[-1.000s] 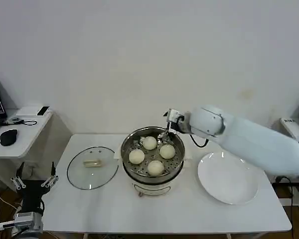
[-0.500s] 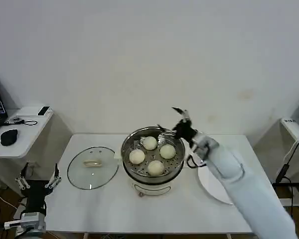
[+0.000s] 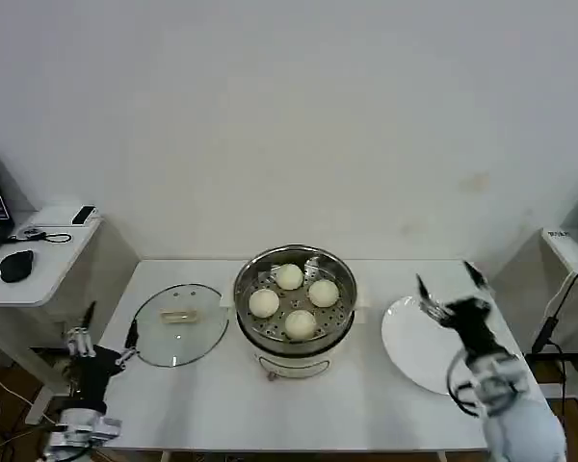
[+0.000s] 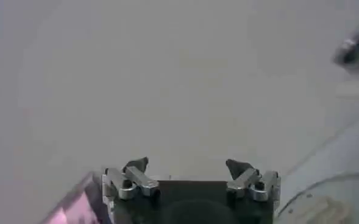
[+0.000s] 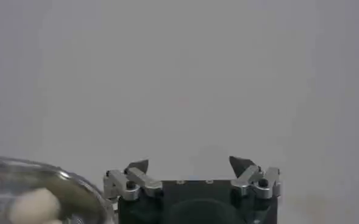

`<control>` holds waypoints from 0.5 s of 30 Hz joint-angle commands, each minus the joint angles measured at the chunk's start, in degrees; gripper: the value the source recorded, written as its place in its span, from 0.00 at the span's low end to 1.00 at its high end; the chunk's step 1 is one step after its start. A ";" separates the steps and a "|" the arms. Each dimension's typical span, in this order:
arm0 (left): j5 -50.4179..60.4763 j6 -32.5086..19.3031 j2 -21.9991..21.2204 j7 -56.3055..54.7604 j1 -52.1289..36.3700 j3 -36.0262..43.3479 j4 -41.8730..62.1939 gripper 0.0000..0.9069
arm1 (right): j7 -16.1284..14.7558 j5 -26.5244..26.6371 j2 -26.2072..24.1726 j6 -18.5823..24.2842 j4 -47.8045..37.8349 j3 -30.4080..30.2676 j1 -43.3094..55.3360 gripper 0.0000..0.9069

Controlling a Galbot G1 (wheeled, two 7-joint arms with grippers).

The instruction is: Take steamed baozi put them in steamer then cover it.

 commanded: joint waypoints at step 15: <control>28.27 3.28 5.02 5.64 -21.55 17.78 23.78 1.00 | 2.16 4.71 6.65 1.58 10.59 12.61 -20.56 1.00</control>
